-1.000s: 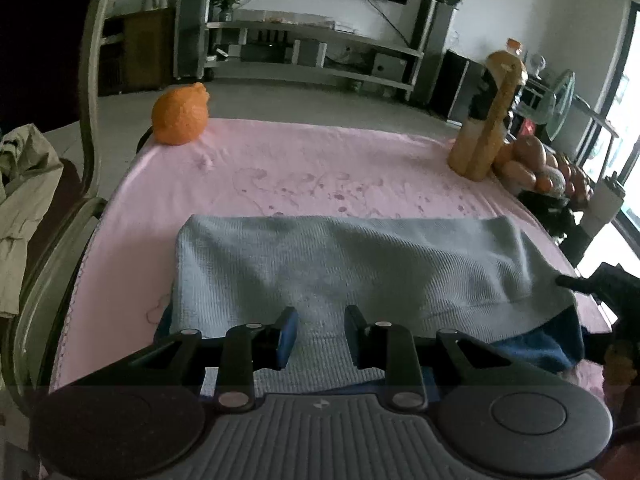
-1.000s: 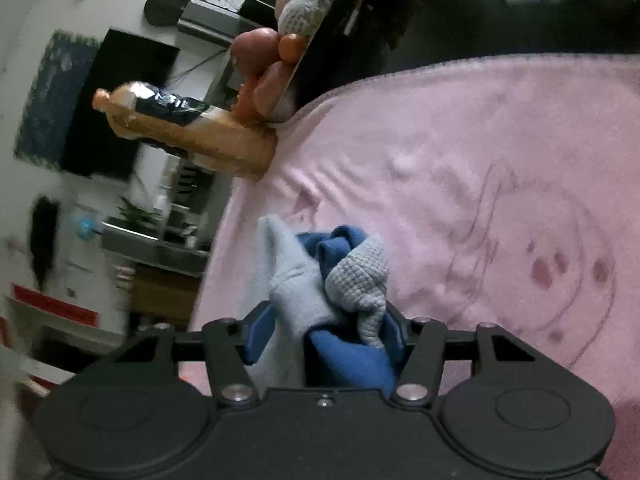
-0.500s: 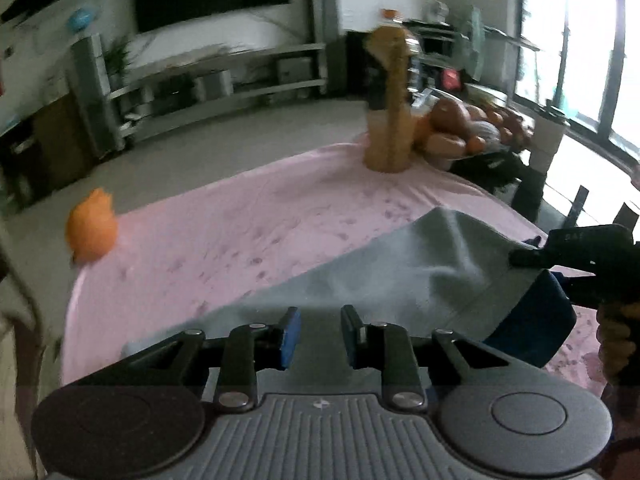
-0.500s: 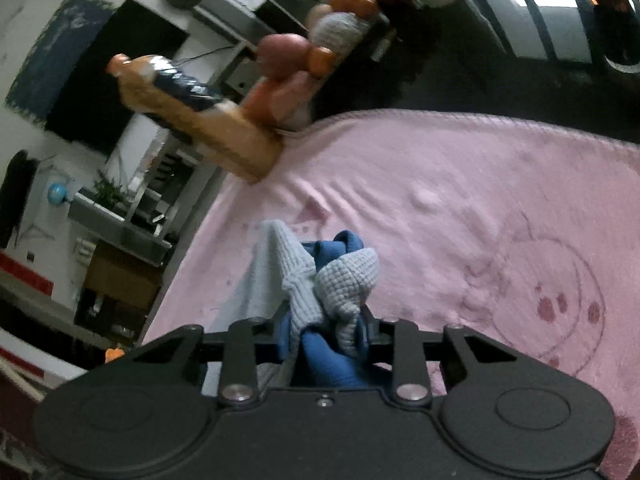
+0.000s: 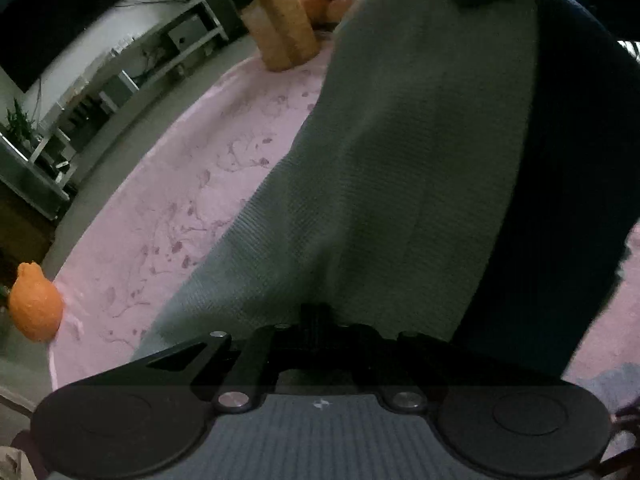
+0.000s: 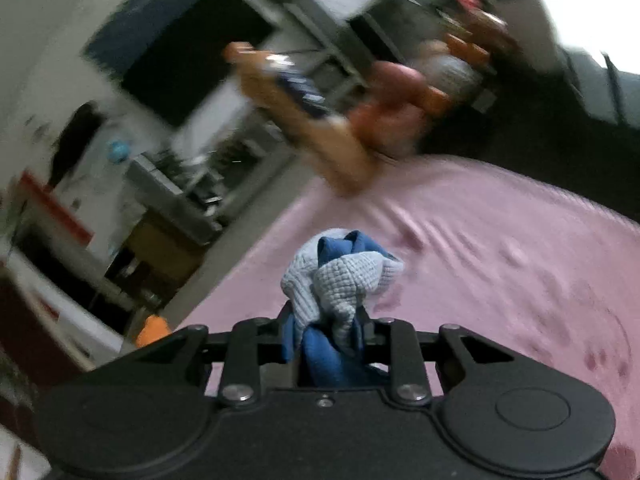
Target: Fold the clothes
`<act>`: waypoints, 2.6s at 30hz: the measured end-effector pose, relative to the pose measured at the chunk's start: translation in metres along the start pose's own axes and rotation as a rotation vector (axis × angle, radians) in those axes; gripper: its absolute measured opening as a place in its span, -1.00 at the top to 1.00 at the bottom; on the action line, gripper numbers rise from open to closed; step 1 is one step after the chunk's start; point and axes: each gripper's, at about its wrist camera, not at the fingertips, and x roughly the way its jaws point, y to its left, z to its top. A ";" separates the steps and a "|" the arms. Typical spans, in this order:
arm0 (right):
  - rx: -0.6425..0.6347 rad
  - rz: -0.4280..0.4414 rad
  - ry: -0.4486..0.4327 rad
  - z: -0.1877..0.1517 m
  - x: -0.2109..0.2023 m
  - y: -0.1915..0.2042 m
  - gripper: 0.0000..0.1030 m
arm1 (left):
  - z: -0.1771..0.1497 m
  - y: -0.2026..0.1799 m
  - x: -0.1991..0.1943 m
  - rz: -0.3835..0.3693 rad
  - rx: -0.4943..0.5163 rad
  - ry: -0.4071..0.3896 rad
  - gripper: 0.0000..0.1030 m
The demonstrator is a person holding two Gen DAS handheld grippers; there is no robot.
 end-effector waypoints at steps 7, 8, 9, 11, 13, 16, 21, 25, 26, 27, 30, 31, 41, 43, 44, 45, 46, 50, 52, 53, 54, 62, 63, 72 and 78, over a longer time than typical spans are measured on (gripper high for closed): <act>-0.117 0.026 -0.010 -0.002 -0.003 0.029 0.50 | -0.021 0.005 -0.023 -0.259 -0.111 -0.048 0.93; -0.113 0.028 -0.008 -0.002 -0.003 0.029 0.50 | -0.023 -0.003 -0.015 -0.254 -0.088 -0.031 0.94; -0.104 0.035 -0.004 -0.002 -0.004 0.028 0.50 | -0.025 -0.011 -0.009 -0.243 -0.068 -0.028 1.00; -0.082 0.056 0.007 -0.001 -0.005 0.027 0.50 | -0.023 -0.018 -0.008 -0.223 -0.057 -0.013 1.00; -0.077 0.071 0.013 -0.001 -0.007 0.028 0.50 | -0.021 -0.019 -0.011 -0.223 -0.054 0.004 1.00; -0.089 0.077 0.014 -0.003 -0.008 0.033 0.50 | -0.023 -0.021 -0.024 -0.252 -0.020 0.003 1.00; -0.163 0.068 0.010 -0.008 -0.008 0.052 0.50 | -0.027 -0.036 -0.017 -0.200 0.039 0.029 0.99; -0.262 0.034 -0.004 -0.014 -0.008 0.075 0.51 | -0.041 -0.015 -0.058 -0.167 -0.090 -0.042 0.63; -0.291 0.023 -0.009 -0.016 -0.009 0.082 0.51 | -0.044 -0.008 -0.070 -0.159 -0.127 -0.063 0.59; -0.325 0.010 -0.013 -0.018 -0.010 0.090 0.51 | -0.053 0.002 -0.086 -0.147 -0.173 -0.092 0.47; -0.431 -0.041 -0.020 -0.029 -0.012 0.114 0.52 | -0.093 0.040 -0.135 -0.109 -0.340 -0.187 0.41; -0.471 -0.058 -0.021 -0.034 -0.012 0.123 0.52 | -0.107 0.053 -0.150 -0.098 -0.399 -0.215 0.41; -0.962 -0.023 -0.058 -0.119 -0.015 0.241 0.53 | -0.222 0.137 -0.196 0.014 -0.934 -0.346 0.44; -1.072 0.034 -0.068 -0.147 -0.013 0.262 0.53 | -0.236 0.146 -0.200 0.004 -0.995 -0.360 0.44; -1.136 0.073 -0.071 -0.163 -0.012 0.270 0.54 | -0.241 0.149 -0.200 -0.009 -1.022 -0.367 0.44; -1.204 0.109 -0.074 -0.180 -0.012 0.278 0.54 | -0.246 0.152 -0.201 -0.020 -1.048 -0.377 0.43; -1.270 0.136 -0.074 -0.196 -0.010 0.285 0.54 | -0.252 0.154 -0.204 -0.026 -1.071 -0.387 0.44; -1.471 0.185 -0.014 -0.246 0.014 0.299 0.54 | -0.267 0.162 -0.206 -0.025 -1.120 -0.390 0.43; -1.574 0.205 0.036 -0.270 0.026 0.295 0.54 | -0.272 0.167 -0.201 -0.035 -1.141 -0.379 0.43; -1.630 0.215 0.061 -0.280 0.031 0.292 0.54 | -0.273 0.170 -0.199 -0.038 -1.150 -0.376 0.43; -1.681 0.227 0.087 -0.290 0.034 0.289 0.53 | -0.274 0.172 -0.198 -0.040 -1.157 -0.373 0.43; -1.784 0.258 0.235 -0.294 0.024 0.286 0.35 | -0.275 0.174 -0.191 -0.046 -1.172 -0.350 0.43; -1.756 0.272 0.257 -0.286 0.017 0.286 0.34 | -0.275 0.174 -0.190 -0.046 -1.173 -0.347 0.43; -1.318 0.228 0.311 -0.164 -0.052 0.257 -0.17 | -0.241 0.164 -0.165 -0.084 -1.089 -0.238 0.07; -0.617 0.065 0.425 -0.098 -0.018 0.180 -0.08 | -0.206 0.166 -0.124 -0.078 -1.080 -0.121 0.02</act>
